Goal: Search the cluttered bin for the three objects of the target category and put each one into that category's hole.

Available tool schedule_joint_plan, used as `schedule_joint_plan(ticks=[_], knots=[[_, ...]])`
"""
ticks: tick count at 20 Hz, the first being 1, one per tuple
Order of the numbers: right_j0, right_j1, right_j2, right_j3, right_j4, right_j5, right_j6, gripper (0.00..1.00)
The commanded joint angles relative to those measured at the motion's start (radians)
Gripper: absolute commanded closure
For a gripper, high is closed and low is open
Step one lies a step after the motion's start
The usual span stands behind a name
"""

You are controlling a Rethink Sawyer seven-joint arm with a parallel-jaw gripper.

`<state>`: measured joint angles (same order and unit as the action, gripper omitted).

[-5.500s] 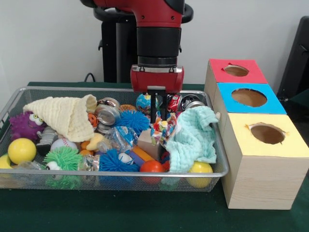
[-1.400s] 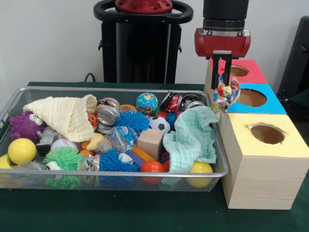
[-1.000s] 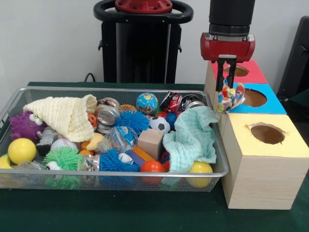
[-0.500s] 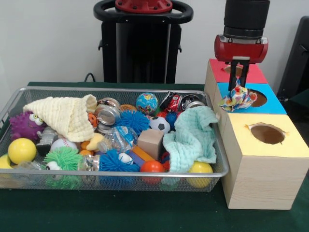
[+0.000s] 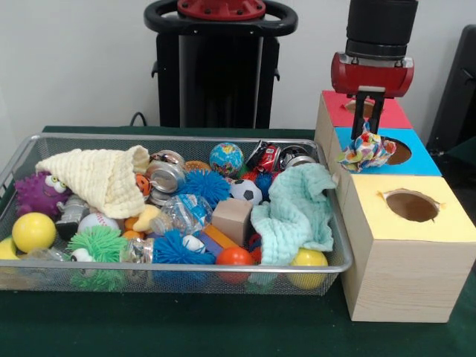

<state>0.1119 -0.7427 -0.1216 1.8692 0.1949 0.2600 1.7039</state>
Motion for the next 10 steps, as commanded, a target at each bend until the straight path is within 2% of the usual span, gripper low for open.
schedule_joint_plan(ticks=[1,10], knots=[[0.007,0.052,-0.015,-0.075,0.067,0.036,0.254,1.0],[0.025,0.005,-0.047,-0.101,0.077,0.161,0.231,1.0]])
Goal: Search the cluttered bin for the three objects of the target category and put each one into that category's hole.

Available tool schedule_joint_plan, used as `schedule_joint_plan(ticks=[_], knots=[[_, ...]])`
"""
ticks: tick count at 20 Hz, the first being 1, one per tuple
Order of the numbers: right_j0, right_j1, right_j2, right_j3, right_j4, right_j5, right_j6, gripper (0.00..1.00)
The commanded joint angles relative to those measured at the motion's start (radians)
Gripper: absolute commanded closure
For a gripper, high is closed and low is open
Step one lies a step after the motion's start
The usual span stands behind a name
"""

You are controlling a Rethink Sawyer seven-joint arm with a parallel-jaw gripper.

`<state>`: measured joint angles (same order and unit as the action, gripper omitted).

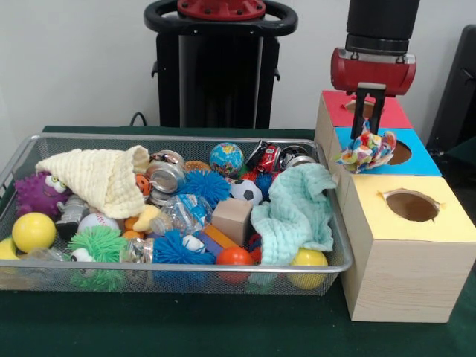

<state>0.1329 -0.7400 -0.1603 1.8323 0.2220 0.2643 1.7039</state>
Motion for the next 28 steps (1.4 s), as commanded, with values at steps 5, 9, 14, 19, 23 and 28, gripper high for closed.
schedule_joint_plan(ticks=[5,9,14,19,23,28], knots=[[0.006,-0.018,-0.021,-0.09,0.048,0.224,0.228,1.0],[0.008,-0.025,-0.024,-0.113,0.042,0.247,0.226,1.0],[0.017,-0.01,-0.026,-0.148,0.053,0.247,0.247,1.0],[0.044,0.016,-0.034,-0.188,0.073,0.228,0.27,1.0],[0.066,0.028,-0.048,-0.202,0.089,0.234,0.284,1.0],[0.086,0.047,-0.069,-0.229,0.103,0.245,0.299,1.0]])
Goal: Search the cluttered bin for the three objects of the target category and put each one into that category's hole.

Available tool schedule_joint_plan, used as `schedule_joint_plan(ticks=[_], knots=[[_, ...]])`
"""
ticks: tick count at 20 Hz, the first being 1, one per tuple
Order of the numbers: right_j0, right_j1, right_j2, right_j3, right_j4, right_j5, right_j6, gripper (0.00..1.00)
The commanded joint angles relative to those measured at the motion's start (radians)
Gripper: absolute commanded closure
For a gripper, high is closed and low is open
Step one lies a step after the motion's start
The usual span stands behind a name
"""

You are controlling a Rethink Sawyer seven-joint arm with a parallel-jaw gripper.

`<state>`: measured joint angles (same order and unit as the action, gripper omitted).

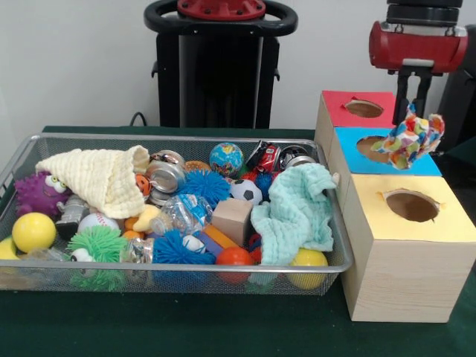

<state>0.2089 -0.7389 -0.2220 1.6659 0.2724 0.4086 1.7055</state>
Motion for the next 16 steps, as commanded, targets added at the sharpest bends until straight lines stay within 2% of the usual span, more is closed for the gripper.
schedule_joint_plan(ticks=[1,16], knots=[[0.012,0.055,-0.008,-0.066,0.056,0.095,0.297,1.0],[0.014,0.13,-0.008,-0.06,0.094,-0.019,0.277,1.0]])
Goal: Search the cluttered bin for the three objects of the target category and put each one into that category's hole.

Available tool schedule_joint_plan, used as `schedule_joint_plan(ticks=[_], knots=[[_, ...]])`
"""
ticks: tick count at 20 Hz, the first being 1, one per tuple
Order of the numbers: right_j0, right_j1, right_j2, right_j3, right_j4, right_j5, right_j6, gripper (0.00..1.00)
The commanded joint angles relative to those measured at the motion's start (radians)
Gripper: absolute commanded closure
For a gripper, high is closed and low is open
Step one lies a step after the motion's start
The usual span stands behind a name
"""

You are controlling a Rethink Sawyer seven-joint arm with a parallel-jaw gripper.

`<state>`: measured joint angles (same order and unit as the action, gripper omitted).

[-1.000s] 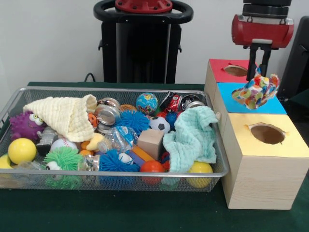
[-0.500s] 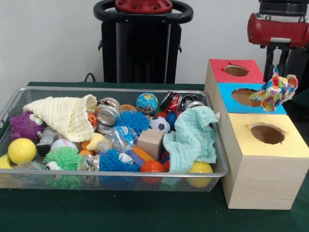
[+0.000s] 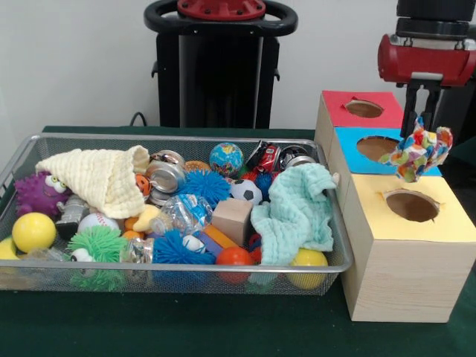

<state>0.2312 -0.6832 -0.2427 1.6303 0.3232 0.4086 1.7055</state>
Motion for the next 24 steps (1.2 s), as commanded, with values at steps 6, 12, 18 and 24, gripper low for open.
schedule_joint_plan(ticks=[6,12,18,24], knots=[[-0.018,0.093,0.027,-0.022,0.057,-0.054,0.265,1.0],[-0.02,0.105,0.038,-0.024,0.069,-0.085,0.264,1.0],[-0.016,0.126,0.044,-0.045,0.085,-0.109,0.266,1.0],[-0.007,0.148,0.044,-0.064,0.104,-0.129,0.273,1.0]])
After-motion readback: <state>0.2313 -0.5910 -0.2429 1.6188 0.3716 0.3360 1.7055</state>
